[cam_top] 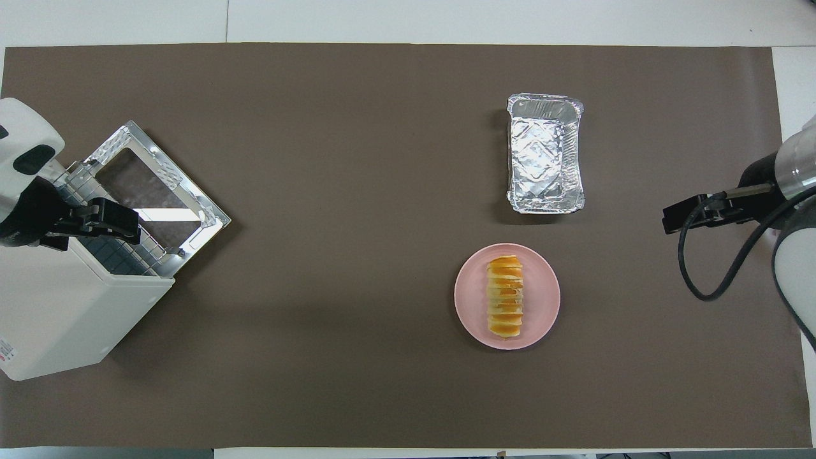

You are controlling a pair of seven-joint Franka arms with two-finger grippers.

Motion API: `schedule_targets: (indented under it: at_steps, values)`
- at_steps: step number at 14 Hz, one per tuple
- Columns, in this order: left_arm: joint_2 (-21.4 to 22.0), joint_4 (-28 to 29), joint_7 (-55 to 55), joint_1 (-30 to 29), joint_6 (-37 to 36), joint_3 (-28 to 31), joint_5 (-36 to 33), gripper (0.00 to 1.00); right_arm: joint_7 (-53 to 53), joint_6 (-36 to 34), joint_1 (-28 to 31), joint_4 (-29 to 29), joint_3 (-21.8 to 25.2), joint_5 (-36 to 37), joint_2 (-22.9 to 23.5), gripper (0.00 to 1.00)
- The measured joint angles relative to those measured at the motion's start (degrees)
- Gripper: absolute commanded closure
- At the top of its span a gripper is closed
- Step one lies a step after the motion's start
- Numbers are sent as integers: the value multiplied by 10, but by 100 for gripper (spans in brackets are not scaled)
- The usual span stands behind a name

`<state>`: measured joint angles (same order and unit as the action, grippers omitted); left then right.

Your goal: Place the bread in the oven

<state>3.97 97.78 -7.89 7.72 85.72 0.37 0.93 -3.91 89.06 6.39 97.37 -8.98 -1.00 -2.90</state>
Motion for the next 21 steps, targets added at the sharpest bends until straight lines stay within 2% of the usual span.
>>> schedule_targets:
  at_steps: [10, 12, 15, 18, 21]
  values:
    - [0, 0, 0, 0, 0, 0, 0, 0, 0, 5, -3, 19, -1, 0, -5, 0]
    - [0, 0, 0, 0, 0, 0, 0, 0, 14, 48, -19, 57, -3, 0, -17, 0]
    - [0, 0, 0, 0, 0, 0, 0, 0, 132, 121, -91, 131, -5, -1, -30, 0]
    - [0, 0, 0, 0, 0, 0, 0, 0, 256, 211, -171, 195, -9, 0, -12, 0]
    - [0, 0, 0, 0, 0, 0, 0, 0, 313, 317, -209, 257, -10, 0, 19, 0]
